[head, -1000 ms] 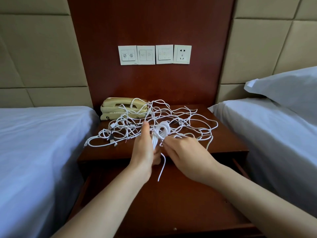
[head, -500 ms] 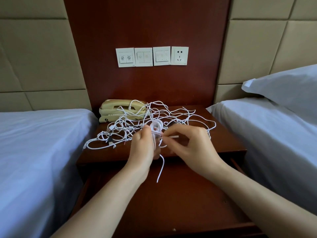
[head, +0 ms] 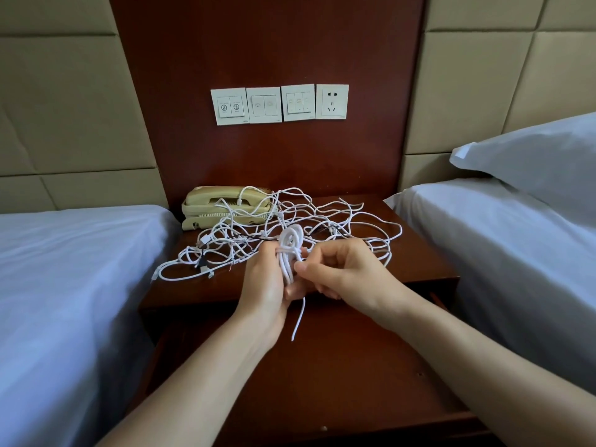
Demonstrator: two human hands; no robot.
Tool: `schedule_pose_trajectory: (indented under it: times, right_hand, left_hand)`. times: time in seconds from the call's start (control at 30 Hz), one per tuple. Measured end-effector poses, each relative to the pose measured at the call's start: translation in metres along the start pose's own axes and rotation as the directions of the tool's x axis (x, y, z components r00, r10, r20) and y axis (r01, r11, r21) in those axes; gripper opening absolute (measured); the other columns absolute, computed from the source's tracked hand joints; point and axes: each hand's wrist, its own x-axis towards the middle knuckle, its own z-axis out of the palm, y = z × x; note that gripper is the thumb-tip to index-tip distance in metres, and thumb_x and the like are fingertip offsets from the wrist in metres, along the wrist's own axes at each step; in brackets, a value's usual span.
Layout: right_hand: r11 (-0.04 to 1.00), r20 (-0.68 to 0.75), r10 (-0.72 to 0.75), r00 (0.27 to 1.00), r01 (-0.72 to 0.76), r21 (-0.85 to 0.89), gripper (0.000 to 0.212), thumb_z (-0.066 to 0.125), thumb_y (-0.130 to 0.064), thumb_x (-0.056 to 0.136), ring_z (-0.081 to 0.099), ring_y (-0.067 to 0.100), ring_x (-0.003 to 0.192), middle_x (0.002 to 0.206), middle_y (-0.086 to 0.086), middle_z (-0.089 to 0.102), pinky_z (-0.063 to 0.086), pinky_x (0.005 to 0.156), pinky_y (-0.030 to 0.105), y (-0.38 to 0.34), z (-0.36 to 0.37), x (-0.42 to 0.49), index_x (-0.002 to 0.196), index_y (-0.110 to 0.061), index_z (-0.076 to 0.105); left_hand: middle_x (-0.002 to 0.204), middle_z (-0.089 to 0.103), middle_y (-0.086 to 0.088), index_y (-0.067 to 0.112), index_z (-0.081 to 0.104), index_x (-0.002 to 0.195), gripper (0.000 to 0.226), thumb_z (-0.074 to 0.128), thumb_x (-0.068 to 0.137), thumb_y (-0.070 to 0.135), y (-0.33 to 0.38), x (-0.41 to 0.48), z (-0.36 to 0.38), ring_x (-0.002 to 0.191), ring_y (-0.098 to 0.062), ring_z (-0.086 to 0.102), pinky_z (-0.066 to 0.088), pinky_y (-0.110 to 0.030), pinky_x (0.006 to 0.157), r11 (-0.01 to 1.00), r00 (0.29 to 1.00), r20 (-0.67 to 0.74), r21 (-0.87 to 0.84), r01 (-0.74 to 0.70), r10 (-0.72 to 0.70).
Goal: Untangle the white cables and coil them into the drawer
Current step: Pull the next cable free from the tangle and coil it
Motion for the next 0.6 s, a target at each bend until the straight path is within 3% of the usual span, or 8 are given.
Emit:
schedule_pose_trajectory:
  times: [0.1, 0.2, 0.27, 0.33, 0.4, 0.5, 0.6]
  right_hand:
    - [1.000, 0.026, 0.014, 1.000, -0.014, 0.012, 0.031, 0.051, 0.001, 0.093, 0.058, 0.000, 0.049, 0.067, 0.015, 0.065, 0.039, 0.049, 0.004, -0.004, 0.003, -0.001, 0.062, -0.002, 0.049]
    - [0.993, 0.016, 0.009, 1.000, -0.007, -0.121, 0.028, 0.051, -0.004, 0.094, 0.052, -0.002, 0.045, 0.071, 0.023, 0.066, 0.037, 0.048, 0.007, 0.000, 0.004, 0.000, 0.068, 0.005, 0.054]
    - [0.986, -0.035, -0.025, 0.999, 0.018, -0.166, 0.029, 0.052, -0.008, 0.094, 0.058, 0.001, 0.051, 0.073, 0.017, 0.071, 0.046, 0.058, 0.012, 0.005, 0.006, -0.001, 0.066, 0.001, 0.055]
    - [0.984, -0.098, -0.053, 0.994, 0.035, -0.174, 0.028, 0.052, -0.008, 0.093, 0.069, 0.013, 0.065, 0.071, 0.010, 0.073, 0.056, 0.078, 0.030, 0.009, 0.008, -0.002, 0.065, -0.006, 0.057]
    - [0.979, -0.130, -0.083, 0.988, 0.057, -0.193, 0.024, 0.053, -0.008, 0.093, 0.071, 0.016, 0.069, 0.069, 0.007, 0.072, 0.056, 0.082, 0.041, 0.009, 0.011, -0.003, 0.071, -0.002, 0.059]
    - [0.962, -0.141, -0.127, 0.982, 0.088, -0.258, 0.022, 0.054, -0.008, 0.093, 0.070, 0.012, 0.068, 0.068, 0.005, 0.072, 0.056, 0.079, 0.038, 0.005, 0.014, -0.003, 0.073, 0.000, 0.060]
    - [0.935, -0.190, -0.179, 0.965, 0.107, -0.338, 0.021, 0.055, -0.008, 0.092, 0.069, 0.010, 0.064, 0.065, 0.000, 0.071, 0.055, 0.073, 0.032, 0.003, 0.018, -0.005, 0.071, -0.004, 0.060]
  left_hand:
    - [0.042, 0.043, -0.001, 0.010, 0.051, 0.060, 0.040, 0.030, 0.094, 0.013, 0.000, -0.001, 0.001, 0.029, -0.009, 0.035, 0.025, -0.014, 0.035, 1.000, 1.000, 0.006, -0.012, 0.003, -0.003]
    - [0.043, 0.043, 0.001, 0.011, 0.052, 0.064, 0.037, 0.031, 0.094, 0.016, -0.001, -0.001, 0.002, 0.033, -0.009, 0.037, 0.026, -0.015, 0.037, 1.000, 1.000, -0.012, -0.014, 0.013, -0.013]
    - [0.046, 0.045, -0.001, 0.011, 0.054, 0.064, 0.039, 0.031, 0.095, 0.017, -0.002, 0.000, 0.002, 0.035, -0.011, 0.039, 0.029, -0.017, 0.040, 1.000, 1.000, -0.017, -0.001, 0.008, -0.008]
    - [0.051, 0.052, -0.005, 0.010, 0.057, 0.065, 0.041, 0.031, 0.095, 0.019, -0.003, -0.001, 0.002, 0.042, -0.013, 0.048, 0.037, -0.021, 0.046, 1.000, 1.000, -0.016, -0.006, -0.010, 0.010]
    - [0.057, 0.060, -0.007, 0.009, 0.060, 0.070, 0.042, 0.030, 0.096, 0.021, -0.003, -0.001, 0.003, 0.054, -0.016, 0.058, 0.045, -0.026, 0.054, 0.999, 0.999, -0.019, -0.034, -0.026, 0.025]
    - [0.060, 0.064, -0.006, 0.008, 0.061, 0.076, 0.040, 0.030, 0.097, 0.020, -0.002, -0.002, 0.002, 0.058, -0.015, 0.064, 0.053, -0.026, 0.052, 0.996, 0.999, -0.019, -0.081, -0.042, 0.041]
    - [0.057, 0.062, -0.003, 0.008, 0.059, 0.073, 0.038, 0.030, 0.095, 0.018, 0.000, -0.003, 0.002, 0.052, -0.012, 0.062, 0.048, -0.020, 0.045, 0.997, 0.998, -0.028, -0.056, -0.058, 0.056]
